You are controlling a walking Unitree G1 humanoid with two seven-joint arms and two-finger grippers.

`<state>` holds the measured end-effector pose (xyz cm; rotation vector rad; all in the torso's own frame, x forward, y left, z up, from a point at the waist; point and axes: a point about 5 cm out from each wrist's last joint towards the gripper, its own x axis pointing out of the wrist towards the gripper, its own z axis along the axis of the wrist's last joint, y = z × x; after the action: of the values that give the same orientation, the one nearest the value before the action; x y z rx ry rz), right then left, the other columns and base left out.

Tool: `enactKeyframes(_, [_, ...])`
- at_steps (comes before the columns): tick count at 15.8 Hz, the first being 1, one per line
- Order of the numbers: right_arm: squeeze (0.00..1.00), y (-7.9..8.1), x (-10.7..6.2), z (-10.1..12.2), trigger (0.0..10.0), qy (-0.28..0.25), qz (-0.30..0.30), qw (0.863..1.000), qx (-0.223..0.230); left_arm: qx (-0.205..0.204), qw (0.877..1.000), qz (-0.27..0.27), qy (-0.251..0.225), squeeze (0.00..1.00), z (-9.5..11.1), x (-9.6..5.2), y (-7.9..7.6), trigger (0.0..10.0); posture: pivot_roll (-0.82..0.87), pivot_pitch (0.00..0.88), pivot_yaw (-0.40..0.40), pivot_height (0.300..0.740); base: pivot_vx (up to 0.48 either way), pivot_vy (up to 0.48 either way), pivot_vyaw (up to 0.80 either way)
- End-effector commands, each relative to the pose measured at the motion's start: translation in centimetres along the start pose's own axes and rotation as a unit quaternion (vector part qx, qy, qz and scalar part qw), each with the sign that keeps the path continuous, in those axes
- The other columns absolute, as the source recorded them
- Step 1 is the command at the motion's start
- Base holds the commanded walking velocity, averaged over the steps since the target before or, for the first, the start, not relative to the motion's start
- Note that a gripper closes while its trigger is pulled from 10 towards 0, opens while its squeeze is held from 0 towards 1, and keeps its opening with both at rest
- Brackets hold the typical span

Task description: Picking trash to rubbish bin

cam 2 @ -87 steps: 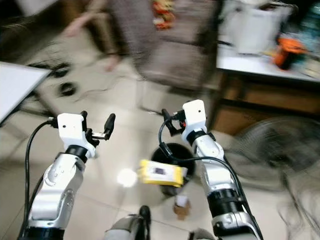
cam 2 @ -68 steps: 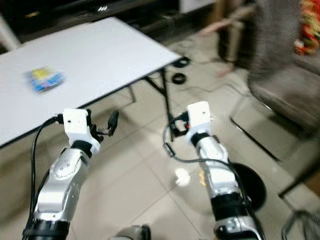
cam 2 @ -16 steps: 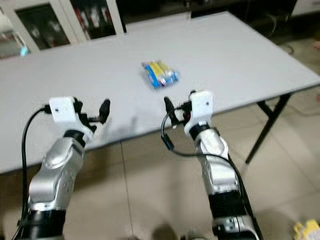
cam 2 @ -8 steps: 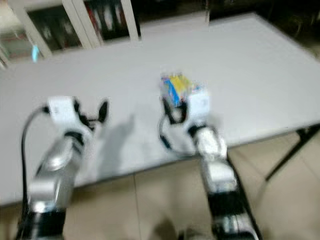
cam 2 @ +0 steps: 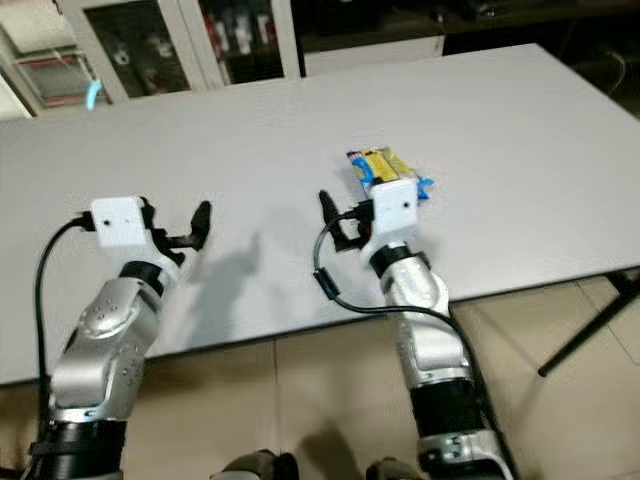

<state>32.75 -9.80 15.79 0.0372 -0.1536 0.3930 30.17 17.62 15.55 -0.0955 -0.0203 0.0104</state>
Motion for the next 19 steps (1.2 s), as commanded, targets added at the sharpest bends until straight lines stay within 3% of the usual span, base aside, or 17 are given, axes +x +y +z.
enactKeyframes(1, [0.00, -0.1, -0.1, 0.1, 10.0, -0.001, 0.001, 1.000, -0.002, 0.000, 1.000, 0.005, 0.002, 0.00, 0.0, -0.1, 0.0, 10.0, -0.08, 0.106, 0.097, 0.740, 0.000, -0.465, 0.00])
enactKeyframes(7, [0.00, -0.1, -0.1, 0.2, 10.0, -0.001, 0.004, 1.000, -0.009, 0.000, 1.000, 0.007, 0.004, 0.00, -0.3, 0.0, 0.1, 10.0, -0.08, 0.102, 0.090, 0.740, 0.000, -0.465, 0.00])
enactKeyframes(19, [0.00, 0.9, 1.8, 1.0, 10.0, -0.007, 0.062, 0.998, -0.025, -0.025, 0.999, 0.039, -0.017, 0.00, -0.7, 0.5, 0.2, 10.0, -0.06, 0.030, -0.011, 0.740, 0.000, 0.000, 0.00])
